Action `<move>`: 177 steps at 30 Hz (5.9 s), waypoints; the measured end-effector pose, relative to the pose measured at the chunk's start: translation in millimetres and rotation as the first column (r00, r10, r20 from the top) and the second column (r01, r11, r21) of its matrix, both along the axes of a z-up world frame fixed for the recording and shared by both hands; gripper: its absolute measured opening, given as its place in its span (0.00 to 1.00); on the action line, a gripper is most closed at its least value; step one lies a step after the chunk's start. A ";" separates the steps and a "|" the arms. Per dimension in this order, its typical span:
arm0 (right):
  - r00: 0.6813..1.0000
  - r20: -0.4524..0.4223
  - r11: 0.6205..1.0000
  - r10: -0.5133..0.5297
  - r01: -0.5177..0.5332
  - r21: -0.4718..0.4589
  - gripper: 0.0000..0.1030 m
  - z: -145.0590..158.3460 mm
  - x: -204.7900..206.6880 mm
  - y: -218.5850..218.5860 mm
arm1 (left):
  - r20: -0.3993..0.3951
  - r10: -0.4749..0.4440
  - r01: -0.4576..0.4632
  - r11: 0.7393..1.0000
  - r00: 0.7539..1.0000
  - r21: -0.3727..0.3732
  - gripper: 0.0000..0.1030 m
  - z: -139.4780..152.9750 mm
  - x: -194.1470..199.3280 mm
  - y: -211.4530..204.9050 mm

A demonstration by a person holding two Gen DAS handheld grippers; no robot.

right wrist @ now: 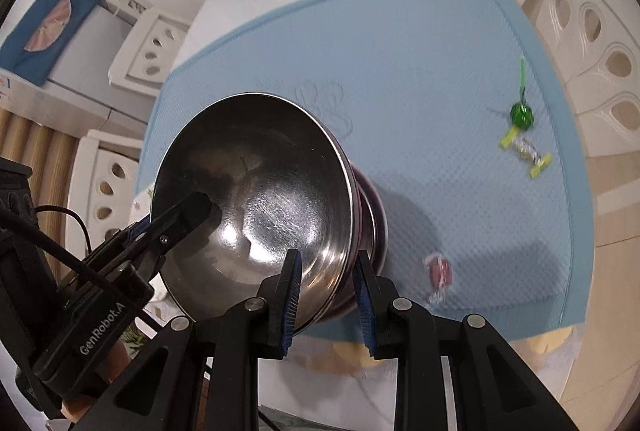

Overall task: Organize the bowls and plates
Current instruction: 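Lower the magenta steel bowl into the blue steel bowl, then open the left gripper and regrip the rim of the nested bowl stack, then lift the nested bowl stack with the left gripper and carry it over the plates, then lower the bowl stack onto the plate stack and open the left gripper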

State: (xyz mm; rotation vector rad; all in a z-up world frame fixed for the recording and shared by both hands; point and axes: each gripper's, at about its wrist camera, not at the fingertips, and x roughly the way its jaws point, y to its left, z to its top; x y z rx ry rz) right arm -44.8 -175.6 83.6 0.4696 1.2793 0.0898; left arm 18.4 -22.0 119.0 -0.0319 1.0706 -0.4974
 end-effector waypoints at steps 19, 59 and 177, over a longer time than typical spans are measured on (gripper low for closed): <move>0.999 -0.051 1.000 -0.008 0.009 0.007 0.25 -19.5 3.7 9.1 | -0.071 0.001 0.000 1.000 0.997 0.024 0.13 -29.1 -9.2 7.6; 0.987 -0.143 0.984 -0.070 0.092 0.151 0.46 -37.8 -6.8 -38.4 | -0.144 0.086 -0.102 0.989 0.986 -0.107 0.17 -26.0 13.8 40.4; 0.993 -0.102 0.997 0.064 -0.060 0.044 0.48 -39.4 108.3 259.1 | -0.253 0.151 -0.203 0.960 0.956 -0.194 0.37 -51.5 65.5 293.0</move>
